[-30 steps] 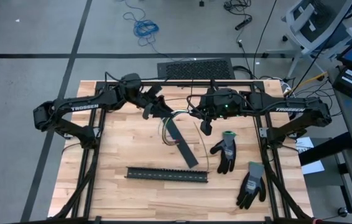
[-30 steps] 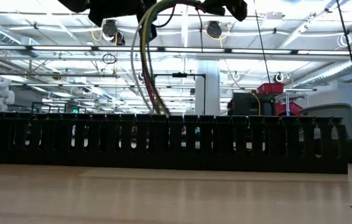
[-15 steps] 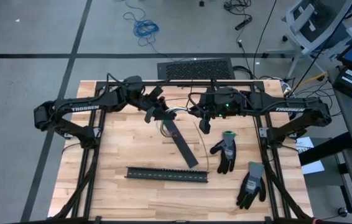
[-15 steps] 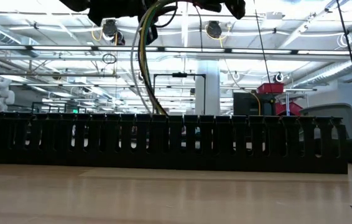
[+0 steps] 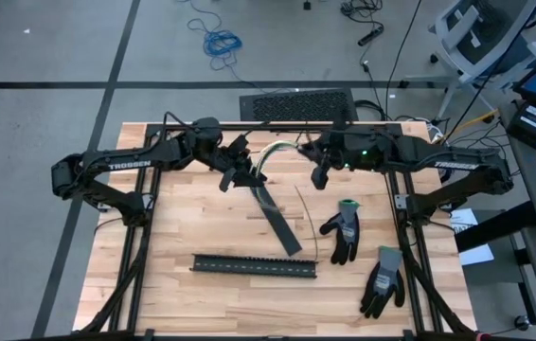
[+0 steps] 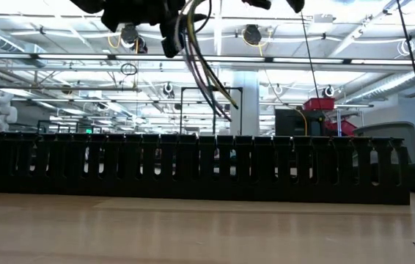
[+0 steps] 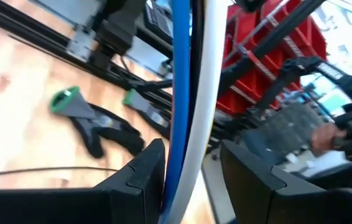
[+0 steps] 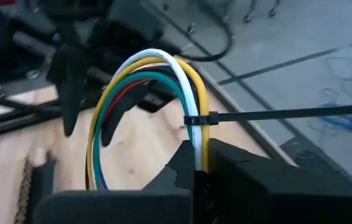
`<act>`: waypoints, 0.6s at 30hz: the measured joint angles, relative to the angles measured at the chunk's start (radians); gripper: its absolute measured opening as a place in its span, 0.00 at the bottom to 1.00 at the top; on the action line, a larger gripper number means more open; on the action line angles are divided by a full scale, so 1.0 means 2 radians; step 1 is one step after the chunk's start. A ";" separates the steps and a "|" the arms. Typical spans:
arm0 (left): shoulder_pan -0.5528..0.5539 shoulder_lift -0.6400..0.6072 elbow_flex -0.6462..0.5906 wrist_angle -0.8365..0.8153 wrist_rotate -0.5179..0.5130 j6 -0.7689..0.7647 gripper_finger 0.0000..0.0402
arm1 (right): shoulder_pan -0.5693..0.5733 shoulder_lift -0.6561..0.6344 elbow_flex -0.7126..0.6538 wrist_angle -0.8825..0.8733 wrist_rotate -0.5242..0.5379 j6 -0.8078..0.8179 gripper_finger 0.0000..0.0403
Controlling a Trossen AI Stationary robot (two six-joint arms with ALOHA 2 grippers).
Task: Ziptie cables
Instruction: Put the zip-tied cables in the black cable duct
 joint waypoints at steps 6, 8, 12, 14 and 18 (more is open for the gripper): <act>0.000 0.000 0.000 -0.001 -0.058 0.028 0.37 | -0.005 -0.024 0.000 0.001 0.036 0.001 0.00; 0.000 0.000 0.000 0.000 -0.074 0.031 0.37 | -0.005 -0.028 0.000 0.003 0.047 0.001 0.00; 0.000 0.000 0.000 0.001 -0.091 0.031 0.37 | -0.005 -0.028 0.000 0.005 0.056 0.002 0.00; -0.001 0.000 0.000 0.012 -0.101 0.030 0.37 | -0.005 -0.026 0.000 0.007 0.057 0.008 0.00; -0.007 0.000 0.000 0.025 -0.133 0.031 0.37 | -0.005 -0.021 0.000 0.011 0.059 0.010 0.00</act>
